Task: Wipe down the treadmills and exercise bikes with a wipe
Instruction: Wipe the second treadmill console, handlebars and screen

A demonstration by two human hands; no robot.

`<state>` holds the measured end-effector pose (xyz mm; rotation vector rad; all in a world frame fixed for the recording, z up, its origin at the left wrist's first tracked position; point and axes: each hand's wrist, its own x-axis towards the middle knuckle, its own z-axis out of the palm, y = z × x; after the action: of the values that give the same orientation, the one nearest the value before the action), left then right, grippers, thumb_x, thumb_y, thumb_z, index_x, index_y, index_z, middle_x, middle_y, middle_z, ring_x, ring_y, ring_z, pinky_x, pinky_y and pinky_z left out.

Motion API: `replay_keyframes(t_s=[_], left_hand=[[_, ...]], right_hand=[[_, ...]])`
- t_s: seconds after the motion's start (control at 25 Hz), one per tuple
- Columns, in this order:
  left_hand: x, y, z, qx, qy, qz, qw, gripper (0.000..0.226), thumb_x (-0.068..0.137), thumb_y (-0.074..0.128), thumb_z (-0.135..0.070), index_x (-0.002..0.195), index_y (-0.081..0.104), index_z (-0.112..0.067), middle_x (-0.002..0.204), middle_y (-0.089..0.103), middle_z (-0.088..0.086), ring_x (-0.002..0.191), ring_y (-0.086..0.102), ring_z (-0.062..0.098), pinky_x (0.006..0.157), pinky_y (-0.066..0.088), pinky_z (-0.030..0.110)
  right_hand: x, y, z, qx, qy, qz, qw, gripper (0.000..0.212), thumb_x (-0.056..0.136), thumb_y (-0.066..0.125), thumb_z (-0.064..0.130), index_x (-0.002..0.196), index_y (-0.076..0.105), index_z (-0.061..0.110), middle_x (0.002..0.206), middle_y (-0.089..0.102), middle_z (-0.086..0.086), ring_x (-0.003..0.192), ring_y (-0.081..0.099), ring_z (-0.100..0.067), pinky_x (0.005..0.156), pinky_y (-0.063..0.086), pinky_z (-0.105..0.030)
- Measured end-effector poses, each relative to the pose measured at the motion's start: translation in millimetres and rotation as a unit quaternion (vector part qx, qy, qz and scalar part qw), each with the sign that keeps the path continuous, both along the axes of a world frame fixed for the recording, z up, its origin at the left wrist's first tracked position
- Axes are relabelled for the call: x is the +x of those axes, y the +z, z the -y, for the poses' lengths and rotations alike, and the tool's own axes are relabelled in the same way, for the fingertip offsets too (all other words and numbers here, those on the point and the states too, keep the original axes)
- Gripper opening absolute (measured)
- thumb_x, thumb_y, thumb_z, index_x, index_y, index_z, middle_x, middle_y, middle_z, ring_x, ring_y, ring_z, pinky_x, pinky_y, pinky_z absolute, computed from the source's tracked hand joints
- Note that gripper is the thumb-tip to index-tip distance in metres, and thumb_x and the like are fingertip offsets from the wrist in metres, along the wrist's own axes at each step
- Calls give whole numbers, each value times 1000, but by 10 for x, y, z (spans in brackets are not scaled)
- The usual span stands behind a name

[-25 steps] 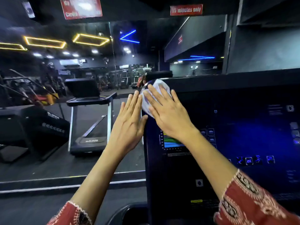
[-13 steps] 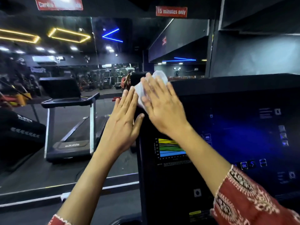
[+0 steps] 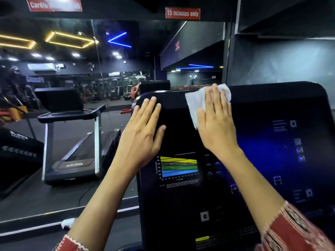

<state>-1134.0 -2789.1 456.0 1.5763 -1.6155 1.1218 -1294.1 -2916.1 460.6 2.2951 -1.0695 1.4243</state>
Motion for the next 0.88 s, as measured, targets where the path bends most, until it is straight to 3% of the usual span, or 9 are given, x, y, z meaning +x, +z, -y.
replay_keyframes(t_s=[0.12,0.2,0.28,0.4,0.52,0.64,0.72,0.8,0.88], left_hand=[[-90,17,83,-12,19,-15,1000,55,94,38,-28,135,45,7,145,38,24,135,35,39,114,13,37],[-191,7,145,-17,30,-13,999,56,93,38,-28,135,45,9,145,38,26,134,35,40,112,13,36],[-323,4,226,-10,33,-12,999,56,94,37,-28,135,44,9,145,37,26,134,36,41,112,13,36],[-566,40,427,-2,37,-5,999,56,94,37,-28,134,44,9,144,38,26,133,37,42,112,13,36],[-848,61,659,4,34,0,999,56,93,37,-29,134,45,8,144,39,26,132,39,42,111,14,36],[-1050,41,841,3,30,-5,1000,57,91,38,-28,134,44,9,143,39,27,132,38,43,111,13,35],[-1162,35,934,2,35,-7,999,57,92,38,-28,134,44,10,144,38,26,133,37,42,111,13,35],[-1270,29,1026,3,39,-7,999,57,92,38,-29,135,44,9,145,37,25,134,36,40,112,13,34],[-1371,20,1122,5,37,-5,999,57,93,38,-29,135,44,9,145,37,25,134,35,40,112,12,34]], right_hand=[[313,128,-117,-103,97,-55,988,57,97,24,30,147,31,3,154,29,-16,143,26,-31,116,13,-40],[146,-54,-7,-151,123,-110,975,53,99,29,29,148,30,11,155,30,-7,144,25,-23,117,12,-35],[-289,-131,298,-121,78,-77,987,54,100,23,33,150,18,13,158,20,-4,146,16,-18,118,9,-35],[-733,-23,682,13,-20,12,1000,64,95,6,41,151,5,9,160,5,-9,148,2,-23,121,5,-42],[-504,79,558,-52,49,-32,997,63,96,17,37,151,19,7,159,16,-14,147,11,-32,119,3,-41],[-573,93,705,-128,100,-108,981,56,98,24,35,150,28,17,157,25,-4,146,20,-25,117,5,-36],[-937,82,1010,-92,48,-57,993,57,97,19,38,151,21,19,159,21,-4,146,17,-24,118,5,-38],[-1298,23,1278,-4,-15,4,1000,62,95,6,43,151,3,18,161,6,-5,148,3,-23,119,0,-41],[-1357,8,1303,27,-45,38,998,67,94,6,44,151,3,10,160,3,-13,148,1,-29,120,2,-45]])
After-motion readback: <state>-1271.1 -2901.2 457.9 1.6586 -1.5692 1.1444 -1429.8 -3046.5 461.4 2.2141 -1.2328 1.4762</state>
